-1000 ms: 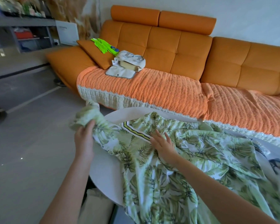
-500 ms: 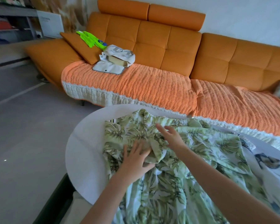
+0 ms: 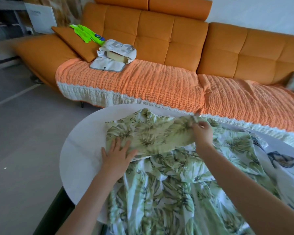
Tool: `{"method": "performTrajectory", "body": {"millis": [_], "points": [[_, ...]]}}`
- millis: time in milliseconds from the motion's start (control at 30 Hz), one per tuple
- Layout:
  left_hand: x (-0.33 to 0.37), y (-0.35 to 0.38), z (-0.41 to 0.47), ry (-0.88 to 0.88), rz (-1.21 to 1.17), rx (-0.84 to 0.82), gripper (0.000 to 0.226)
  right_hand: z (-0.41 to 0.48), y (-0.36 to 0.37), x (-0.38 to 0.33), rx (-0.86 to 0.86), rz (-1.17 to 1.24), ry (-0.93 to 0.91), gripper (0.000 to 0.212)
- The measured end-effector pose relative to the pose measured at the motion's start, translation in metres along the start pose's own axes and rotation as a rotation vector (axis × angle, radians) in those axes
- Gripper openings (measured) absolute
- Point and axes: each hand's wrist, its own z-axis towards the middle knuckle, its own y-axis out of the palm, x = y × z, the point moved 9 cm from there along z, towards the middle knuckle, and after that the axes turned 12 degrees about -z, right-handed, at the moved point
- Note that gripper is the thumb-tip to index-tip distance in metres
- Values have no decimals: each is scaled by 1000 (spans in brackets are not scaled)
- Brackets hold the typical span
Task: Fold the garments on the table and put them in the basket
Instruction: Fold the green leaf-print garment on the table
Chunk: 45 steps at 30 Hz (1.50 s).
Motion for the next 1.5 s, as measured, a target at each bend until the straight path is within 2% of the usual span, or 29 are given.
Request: {"method": "performTrajectory", "body": {"millis": [67,167,333,400,467,533,633,667,733,833,900,933,967,1000,1067,1100,1133,1200,1267,1367,1500], "points": [[-1,3,5,-16,-15,-15,62,7,-17,16,29,11,91,21],[-4,0,11,-43,19,12,62,17,-22,43,-87,-248,144,44],[9,-20,25,12,54,125,63,32,-14,41,-159,-401,24,72],[16,-17,34,59,91,117,62,37,-5,41,-183,-455,-2,70],[17,-10,43,80,147,74,62,42,-3,41,-143,-452,-15,55],[13,-6,51,59,157,45,64,43,-8,37,-34,-476,-110,49],[10,-7,55,57,121,91,64,25,-6,13,120,-695,-464,60],[8,-6,55,62,123,100,65,17,5,9,78,-756,-580,62],[3,0,54,66,132,106,67,2,40,19,-145,-956,-722,63],[-4,5,54,73,169,113,68,3,69,64,-462,-1191,-655,76],[-4,6,58,78,160,73,67,9,71,74,-510,-1250,-606,93],[-2,3,59,90,103,63,66,12,72,74,-530,-1280,-592,99],[-1,-6,61,108,-16,97,62,11,72,69,-544,-1295,-576,95],[-1,-24,61,141,-198,200,54,10,71,60,-542,-1275,-554,82],[-20,-67,56,138,-535,487,39,3,66,28,-427,-1161,-576,65],[-33,-82,54,79,-576,590,41,-9,64,8,-358,-1098,-620,60],[-45,-90,55,-6,-579,623,48,-27,66,-11,-319,-1033,-659,56],[-63,-90,61,-175,-613,538,64,-76,87,-35,-398,-915,-707,51],[-67,-85,66,-292,-675,439,69,-127,121,-43,-549,-892,-724,53],[-67,-85,80,-316,-744,380,37,-170,169,-40,-612,-1011,-744,68],[-70,-81,91,-311,-869,362,24,-190,203,-26,-640,-1062,-664,83]]}}
